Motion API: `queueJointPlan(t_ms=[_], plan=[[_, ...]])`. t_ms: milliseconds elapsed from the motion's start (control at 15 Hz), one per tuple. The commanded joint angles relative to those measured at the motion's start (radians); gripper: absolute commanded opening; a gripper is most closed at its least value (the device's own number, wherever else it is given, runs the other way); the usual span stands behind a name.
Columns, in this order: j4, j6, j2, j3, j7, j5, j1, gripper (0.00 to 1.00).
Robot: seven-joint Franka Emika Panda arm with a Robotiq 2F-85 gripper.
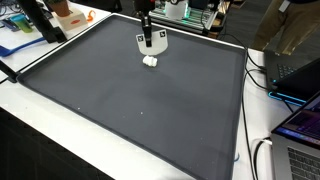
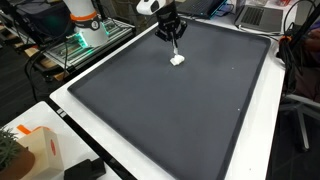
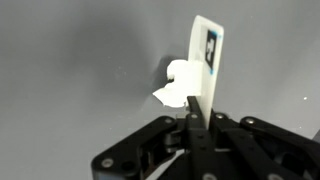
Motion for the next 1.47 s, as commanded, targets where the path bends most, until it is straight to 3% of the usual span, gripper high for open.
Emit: queueJointPlan(t_ms=[0,600,933,1200,1400], plan=[[0.005,0.084,0.061,-0.004,-0.029,-0.038,0.006,0.01],[0.037,0.229,0.127,0.025,-0.133,-0.005,0.015,0.01],[-0.008,0.321,0.043,0.102,-0.164,0.098,-0.017,0.01],[-0.034,0.287,-0.028,0.123,-0.159,0.157,-0.022,0.01],[-0.057,0.133,-0.113,0.117,-0.191,0.187,-0.029,0.01]])
